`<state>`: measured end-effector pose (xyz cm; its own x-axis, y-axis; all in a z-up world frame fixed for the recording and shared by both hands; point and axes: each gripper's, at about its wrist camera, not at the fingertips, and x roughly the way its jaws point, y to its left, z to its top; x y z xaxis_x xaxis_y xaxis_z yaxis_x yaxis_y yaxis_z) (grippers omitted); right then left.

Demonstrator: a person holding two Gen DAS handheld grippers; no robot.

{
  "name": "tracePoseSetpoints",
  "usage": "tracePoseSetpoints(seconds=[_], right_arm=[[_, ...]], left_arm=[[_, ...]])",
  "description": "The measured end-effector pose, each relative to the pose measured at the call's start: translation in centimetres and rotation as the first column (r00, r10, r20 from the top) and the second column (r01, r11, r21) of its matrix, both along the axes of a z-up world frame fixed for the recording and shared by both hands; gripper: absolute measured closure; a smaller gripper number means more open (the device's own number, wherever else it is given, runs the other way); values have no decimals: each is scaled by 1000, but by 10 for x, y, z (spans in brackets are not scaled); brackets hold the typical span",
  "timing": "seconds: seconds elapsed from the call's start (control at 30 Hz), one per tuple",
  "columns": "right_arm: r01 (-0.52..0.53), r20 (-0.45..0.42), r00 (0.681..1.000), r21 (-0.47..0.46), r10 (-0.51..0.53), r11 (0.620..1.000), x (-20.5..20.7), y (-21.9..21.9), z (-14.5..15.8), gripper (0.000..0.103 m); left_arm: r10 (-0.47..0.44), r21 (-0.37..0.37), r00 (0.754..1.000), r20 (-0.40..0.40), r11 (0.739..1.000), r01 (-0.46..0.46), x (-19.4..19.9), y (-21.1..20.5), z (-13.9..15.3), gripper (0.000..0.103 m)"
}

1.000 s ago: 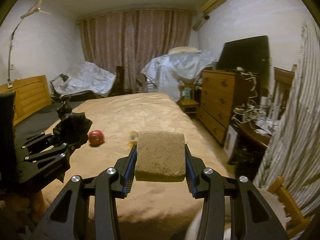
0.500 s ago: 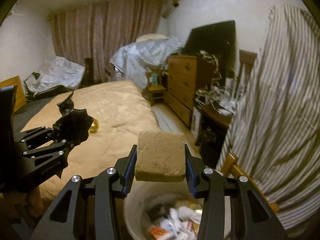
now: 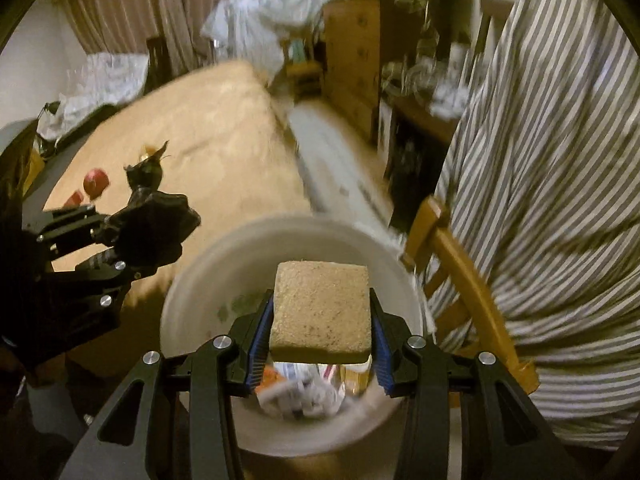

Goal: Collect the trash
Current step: 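Lift the plaid cloth and sponge and carry both to the bucket, then open the left tool over the bucket while the right tool releases the sponge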

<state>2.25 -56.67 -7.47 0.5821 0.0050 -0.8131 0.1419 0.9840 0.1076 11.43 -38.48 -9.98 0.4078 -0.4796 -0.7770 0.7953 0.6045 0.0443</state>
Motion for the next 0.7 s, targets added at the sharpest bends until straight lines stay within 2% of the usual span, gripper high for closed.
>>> tracePoseSetpoints(seconds=[0.07,0.2,0.37,0.57,0.67,0.7], right_arm=[[-10,-52,999,14,10,1000,7,-5,-8,59],[-33,-130,991,47,39,998,17,-11,-19,59],[-56,-165,984,50,64,997,13,-1,-25,59],[-55,-171,983,67,66,996,14,-2,-32,58],[-57,-170,983,71,68,996,16,-1,-34,58],[-58,-167,984,71,69,996,17,0,-34,58]], left_arm=[[-41,41,999,-30,998,42,2,-10,-5,75],[-98,101,985,-138,988,113,9,-23,-21,75],[-93,153,984,-149,981,116,16,-26,-37,75],[-77,160,985,-152,982,101,26,-32,-39,75],[-71,159,987,-141,983,93,28,-32,-37,71],[-67,158,988,-135,983,89,28,-32,-37,64]])
